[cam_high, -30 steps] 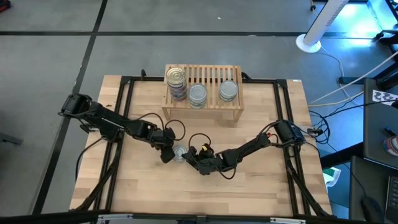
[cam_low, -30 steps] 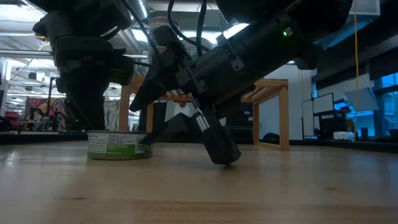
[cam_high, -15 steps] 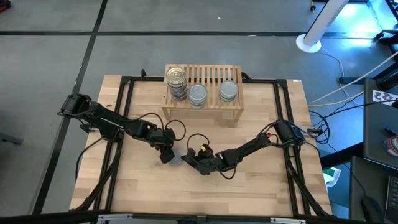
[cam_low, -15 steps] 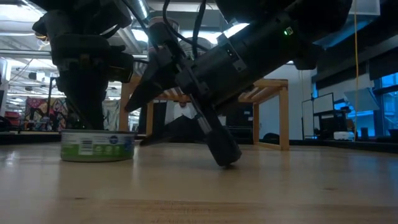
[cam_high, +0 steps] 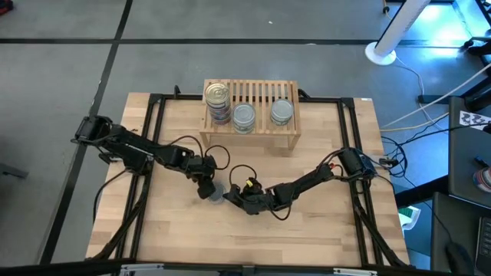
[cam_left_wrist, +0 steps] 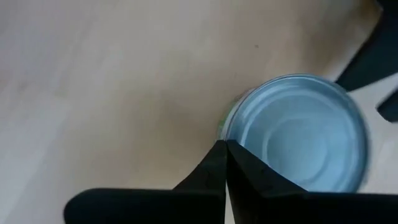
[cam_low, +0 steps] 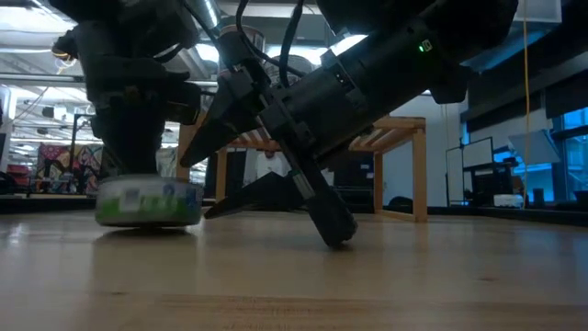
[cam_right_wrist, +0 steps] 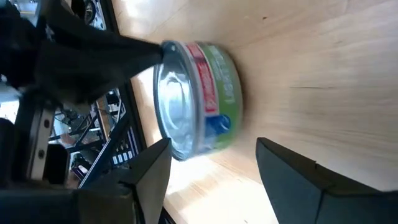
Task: Stack canned seafood by type on shelf
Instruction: Stack the green tuna can on top of the other green tuna can on the shelf
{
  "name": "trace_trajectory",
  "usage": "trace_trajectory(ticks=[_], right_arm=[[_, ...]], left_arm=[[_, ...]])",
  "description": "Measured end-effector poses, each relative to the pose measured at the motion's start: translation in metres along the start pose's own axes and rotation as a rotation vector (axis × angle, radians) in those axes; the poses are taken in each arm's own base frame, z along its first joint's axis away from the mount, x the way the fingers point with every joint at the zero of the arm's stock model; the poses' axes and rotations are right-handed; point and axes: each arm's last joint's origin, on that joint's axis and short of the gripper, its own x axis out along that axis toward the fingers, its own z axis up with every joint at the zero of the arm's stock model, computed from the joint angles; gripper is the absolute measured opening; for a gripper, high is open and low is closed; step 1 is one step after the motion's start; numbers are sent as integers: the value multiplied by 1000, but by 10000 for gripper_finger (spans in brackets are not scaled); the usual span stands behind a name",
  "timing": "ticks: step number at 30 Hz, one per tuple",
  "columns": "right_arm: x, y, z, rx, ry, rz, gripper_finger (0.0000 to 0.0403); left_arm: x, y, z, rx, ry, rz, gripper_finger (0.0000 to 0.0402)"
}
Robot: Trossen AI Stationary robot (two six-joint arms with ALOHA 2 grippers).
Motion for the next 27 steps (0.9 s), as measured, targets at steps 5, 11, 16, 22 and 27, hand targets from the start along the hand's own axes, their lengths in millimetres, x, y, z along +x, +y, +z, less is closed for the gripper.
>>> trace_trajectory(ticks=[5, 11, 16, 22, 27], right_arm=[[0, 0, 0, 0, 0, 0, 237], [2, 2, 4, 14, -7, 2, 237], [7, 8, 15, 60, -32, 21, 237], [11, 14, 24, 77, -42, 54, 237], [12, 18, 25, -17, -41, 78, 237]], left_arm=[[1, 8, 4, -26, 5, 13, 0], [1, 10, 5, -33, 13, 15, 0], [1, 10, 5, -32, 14, 12, 0], [1, 9, 5, -34, 10, 7, 0], [1, 9, 5, -37, 12, -1, 0]])
